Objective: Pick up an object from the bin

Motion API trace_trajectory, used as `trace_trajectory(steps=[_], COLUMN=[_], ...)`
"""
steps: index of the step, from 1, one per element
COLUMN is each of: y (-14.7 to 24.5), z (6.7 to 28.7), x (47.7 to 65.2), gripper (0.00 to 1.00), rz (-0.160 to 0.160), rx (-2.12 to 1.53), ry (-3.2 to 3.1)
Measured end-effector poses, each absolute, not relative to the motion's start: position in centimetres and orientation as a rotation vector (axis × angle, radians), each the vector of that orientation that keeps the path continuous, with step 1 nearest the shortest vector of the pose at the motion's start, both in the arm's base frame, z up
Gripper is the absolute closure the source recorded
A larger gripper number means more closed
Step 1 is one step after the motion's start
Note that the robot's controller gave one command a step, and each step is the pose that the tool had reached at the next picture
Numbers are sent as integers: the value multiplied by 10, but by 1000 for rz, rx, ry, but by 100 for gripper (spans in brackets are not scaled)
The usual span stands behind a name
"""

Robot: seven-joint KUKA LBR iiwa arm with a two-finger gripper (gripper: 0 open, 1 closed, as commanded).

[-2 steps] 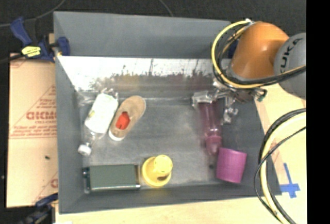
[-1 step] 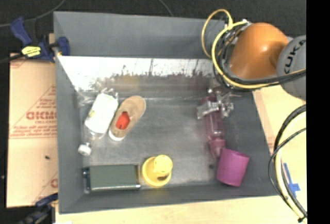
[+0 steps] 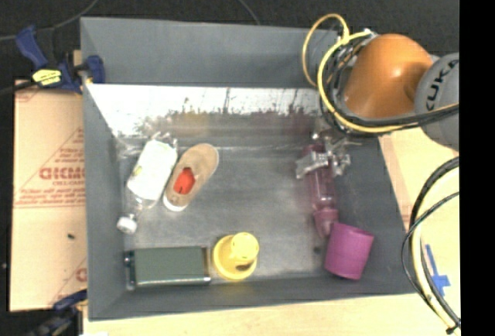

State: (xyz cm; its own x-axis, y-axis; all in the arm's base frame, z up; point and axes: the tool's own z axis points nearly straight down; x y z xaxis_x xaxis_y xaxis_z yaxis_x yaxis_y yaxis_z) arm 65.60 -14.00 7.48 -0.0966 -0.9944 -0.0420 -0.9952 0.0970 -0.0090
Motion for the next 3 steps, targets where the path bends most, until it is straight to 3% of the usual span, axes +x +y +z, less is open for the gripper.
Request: trace_trajectory(steps=[1, 3], y=[-144, -143], z=[96, 98], x=[649, 649], gripper=[100, 100], rz=[0, 6], rx=[-2099, -2097], ry=[2307, 2305])
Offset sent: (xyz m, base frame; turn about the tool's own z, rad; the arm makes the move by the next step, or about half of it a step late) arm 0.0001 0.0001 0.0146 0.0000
